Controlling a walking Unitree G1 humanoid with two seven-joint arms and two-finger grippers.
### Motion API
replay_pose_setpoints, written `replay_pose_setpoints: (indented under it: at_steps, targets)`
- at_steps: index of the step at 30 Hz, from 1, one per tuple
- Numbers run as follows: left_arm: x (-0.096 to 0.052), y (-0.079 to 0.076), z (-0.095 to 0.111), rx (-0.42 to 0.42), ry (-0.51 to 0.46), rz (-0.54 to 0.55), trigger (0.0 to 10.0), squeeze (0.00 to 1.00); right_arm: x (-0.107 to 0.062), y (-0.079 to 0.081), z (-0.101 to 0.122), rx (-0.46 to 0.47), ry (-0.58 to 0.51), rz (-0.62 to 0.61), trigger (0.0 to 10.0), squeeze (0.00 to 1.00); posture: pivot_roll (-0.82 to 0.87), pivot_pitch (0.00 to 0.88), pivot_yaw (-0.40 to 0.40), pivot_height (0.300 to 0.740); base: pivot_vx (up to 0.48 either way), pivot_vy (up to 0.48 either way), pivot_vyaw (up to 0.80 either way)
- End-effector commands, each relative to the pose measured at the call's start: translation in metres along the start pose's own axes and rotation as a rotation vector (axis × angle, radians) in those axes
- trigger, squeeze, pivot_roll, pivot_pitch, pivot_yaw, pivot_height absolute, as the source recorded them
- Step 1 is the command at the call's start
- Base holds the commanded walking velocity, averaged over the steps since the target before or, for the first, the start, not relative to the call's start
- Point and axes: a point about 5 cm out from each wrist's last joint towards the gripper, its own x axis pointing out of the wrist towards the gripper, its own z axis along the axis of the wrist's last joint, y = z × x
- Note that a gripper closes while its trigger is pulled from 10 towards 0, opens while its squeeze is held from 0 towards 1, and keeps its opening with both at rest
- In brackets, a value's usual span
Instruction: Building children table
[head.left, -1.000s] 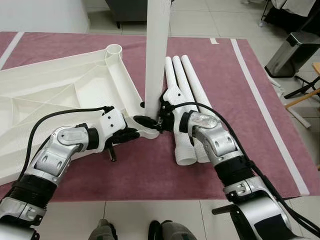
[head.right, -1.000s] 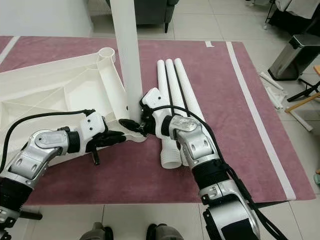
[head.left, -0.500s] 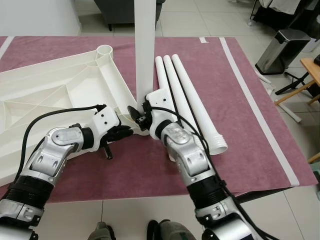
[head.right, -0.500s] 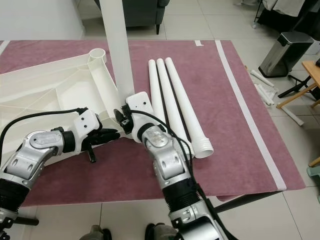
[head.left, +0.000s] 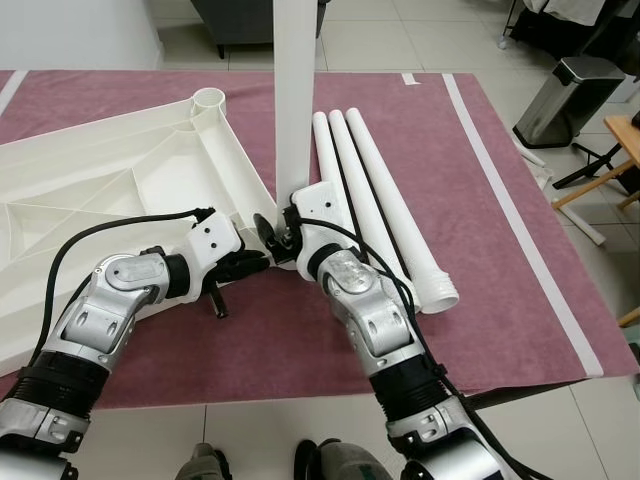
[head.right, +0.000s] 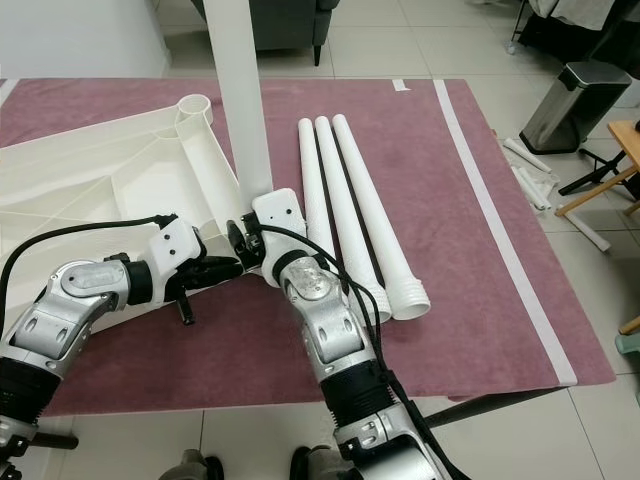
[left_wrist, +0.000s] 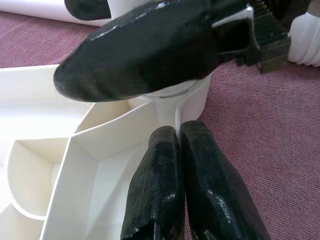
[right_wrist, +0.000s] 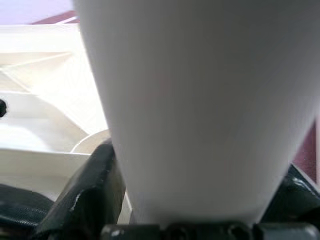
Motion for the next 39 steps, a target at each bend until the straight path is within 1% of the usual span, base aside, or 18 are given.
replay_pose_setpoints:
  at_steps: [1, 2, 4, 7, 11, 12, 17, 18, 22, 23, 25, 26, 27, 29, 31, 33, 34, 39]
  targets:
    - [0.011, -0.023, -0.006, -0.041, -0.014, -0.138, 0.0, 0.00, 0.003, 0.010, 0.011, -0.011, -0.024, 0.241, 10.0, 0.00, 0.10, 0.149, -0.029, 0.740, 0.000, 0.000, 0.00]
    - [0.011, -0.023, -0.007, -0.041, -0.013, -0.138, 0.0, 0.00, 0.000, 0.007, 0.014, -0.047, -0.035, 0.320, 10.0, 0.00, 0.10, 0.148, -0.029, 0.740, 0.000, 0.000, 0.00]
    - [0.011, -0.023, -0.007, -0.041, -0.013, -0.140, 0.0, 0.00, -0.002, 0.002, 0.015, -0.074, -0.028, 0.370, 10.0, 0.00, 0.10, 0.147, -0.029, 0.740, 0.000, 0.000, 0.00]
    - [0.011, -0.023, -0.007, -0.041, -0.013, -0.140, 0.0, 0.00, -0.002, 0.002, 0.015, -0.074, -0.028, 0.370, 10.0, 0.00, 0.10, 0.147, -0.029, 0.740, 0.000, 0.000, 0.00]
    - [0.010, -0.024, -0.007, -0.039, -0.010, -0.145, 0.0, 0.00, -0.002, -0.015, 0.009, -0.141, 0.023, 0.447, 10.0, 0.00, 0.10, 0.148, -0.025, 0.740, 0.000, 0.000, 0.00]
    - [0.009, -0.024, -0.007, -0.038, -0.008, -0.147, 0.0, 0.00, 0.000, -0.023, 0.004, -0.171, 0.057, 0.467, 10.0, 0.00, 0.10, 0.149, -0.026, 0.740, 0.000, 0.000, 0.00]
    - [0.009, -0.024, -0.007, -0.038, -0.007, -0.147, 0.0, 0.00, 0.001, -0.028, 0.002, -0.185, 0.077, 0.479, 10.0, 0.00, 0.10, 0.151, -0.027, 0.740, 0.000, 0.000, 0.00]
    - [0.009, -0.024, -0.007, -0.039, -0.006, -0.146, 0.0, 0.00, 0.003, -0.030, 0.000, -0.178, 0.093, 0.457, 0.0, 0.00, 0.10, 0.152, -0.030, 0.740, 0.000, 0.000, 0.00]
    - [0.009, -0.024, -0.008, -0.041, -0.006, -0.143, 0.0, 0.00, 0.004, -0.026, -0.002, -0.168, 0.097, 0.434, 0.0, 0.00, 0.11, 0.152, -0.030, 0.740, 0.000, 0.000, 0.00]
    - [0.008, -0.024, -0.007, -0.042, -0.007, -0.141, 0.0, 0.00, 0.005, -0.015, -0.006, -0.143, 0.104, 0.398, 0.0, 0.00, 0.11, 0.156, -0.031, 0.740, 0.000, 0.000, 0.00]
    - [0.008, -0.024, -0.007, -0.042, -0.007, -0.141, 0.0, 0.00, 0.005, -0.015, -0.006, -0.143, 0.104, 0.398, 0.0, 0.00, 0.11, 0.156, -0.031, 0.740, 0.000, 0.000, 0.00]
    - [0.008, -0.024, -0.007, -0.043, -0.007, -0.139, 0.0, 0.00, 0.006, -0.007, -0.009, -0.126, 0.108, 0.373, 0.0, 0.00, 0.11, 0.156, -0.031, 0.740, 0.000, 0.000, 0.00]
    - [0.008, -0.024, -0.007, -0.043, -0.007, -0.139, 0.0, 0.00, 0.006, -0.007, -0.009, -0.126, 0.108, 0.373, 0.0, 0.00, 0.11, 0.156, -0.031, 0.740, 0.000, 0.000, 0.00]
    - [0.009, -0.024, -0.007, -0.045, -0.009, -0.137, 0.0, 0.00, 0.008, 0.009, -0.014, -0.038, 0.146, 0.235, 0.0, 0.00, 0.10, 0.159, -0.031, 0.740, 0.000, 0.000, 0.00]
    - [0.009, -0.024, -0.007, -0.045, -0.009, -0.137, 0.0, 0.00, 0.008, 0.009, -0.014, -0.038, 0.146, 0.235, 0.0, 0.00, 0.10, 0.159, -0.031, 0.740, 0.000, 0.000, 0.00]
    - [0.010, -0.025, -0.006, -0.046, -0.012, -0.140, 0.0, 0.00, 0.010, 0.011, -0.018, 0.047, 0.184, -0.024, 0.0, 0.00, 0.09, 0.161, -0.029, 0.740, 0.000, 0.000, 0.00]
    - [0.011, -0.025, -0.006, -0.047, -0.013, -0.141, 0.0, 0.00, 0.010, 0.010, -0.019, 0.063, 0.189, -0.102, 0.0, 0.00, 0.09, 0.161, -0.029, 0.740, 0.000, 0.000, 0.00]
    - [0.011, -0.025, -0.006, -0.048, -0.015, -0.143, 0.0, 0.00, 0.010, 0.011, -0.022, 0.096, 0.198, -0.190, 0.0, 0.00, 0.09, 0.163, -0.028, 0.740, 0.000, 0.000, 0.00]
